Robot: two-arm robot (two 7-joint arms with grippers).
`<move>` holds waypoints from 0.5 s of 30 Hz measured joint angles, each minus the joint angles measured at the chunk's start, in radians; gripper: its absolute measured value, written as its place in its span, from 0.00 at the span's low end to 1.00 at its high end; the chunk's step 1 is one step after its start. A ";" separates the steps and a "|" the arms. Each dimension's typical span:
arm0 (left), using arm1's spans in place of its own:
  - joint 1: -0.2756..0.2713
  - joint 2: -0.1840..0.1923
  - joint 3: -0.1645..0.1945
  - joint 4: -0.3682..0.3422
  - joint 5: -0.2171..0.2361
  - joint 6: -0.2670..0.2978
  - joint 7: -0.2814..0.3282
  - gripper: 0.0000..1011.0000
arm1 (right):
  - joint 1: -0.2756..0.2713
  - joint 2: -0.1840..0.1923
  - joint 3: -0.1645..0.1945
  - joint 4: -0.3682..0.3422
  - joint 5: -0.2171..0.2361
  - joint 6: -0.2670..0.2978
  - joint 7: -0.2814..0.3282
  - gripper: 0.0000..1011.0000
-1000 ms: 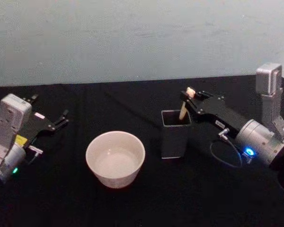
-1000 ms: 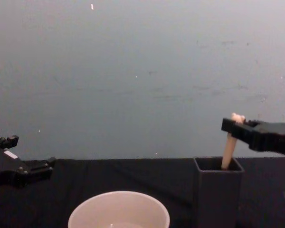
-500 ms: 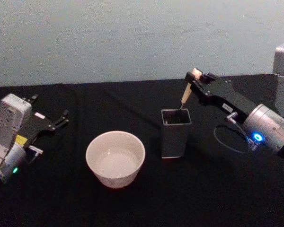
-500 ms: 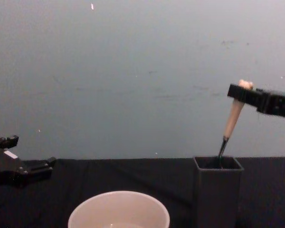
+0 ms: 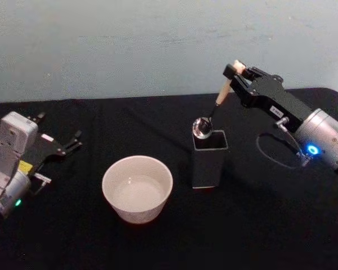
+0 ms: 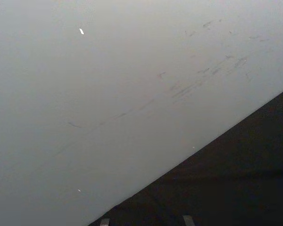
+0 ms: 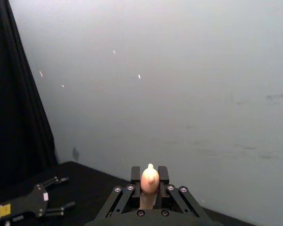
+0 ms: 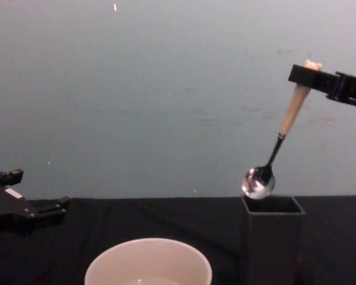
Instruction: Pick up the stirring spoon with one hand, stir inside the cup, then place it back in its original position.
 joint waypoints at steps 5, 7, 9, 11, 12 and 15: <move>0.000 0.000 0.000 0.000 0.000 0.000 0.000 0.99 | 0.010 0.000 -0.012 -0.007 0.013 -0.004 0.000 0.21; 0.000 0.000 0.000 0.000 0.000 0.000 0.000 0.99 | 0.016 -0.002 -0.020 -0.008 0.018 -0.005 0.000 0.21; 0.000 0.000 0.000 0.000 0.000 0.000 0.000 0.99 | 0.023 -0.004 -0.030 -0.008 0.022 -0.003 0.000 0.21; 0.000 0.000 0.000 0.000 0.000 0.000 0.000 0.99 | 0.029 -0.006 -0.045 -0.008 0.024 0.000 0.000 0.21; 0.000 0.000 0.000 0.000 0.000 0.000 0.000 0.99 | 0.032 -0.007 -0.050 -0.007 0.024 0.000 0.001 0.21; 0.000 0.000 0.000 0.000 0.000 0.000 0.000 0.99 | 0.039 -0.010 -0.074 -0.001 0.020 0.001 0.005 0.21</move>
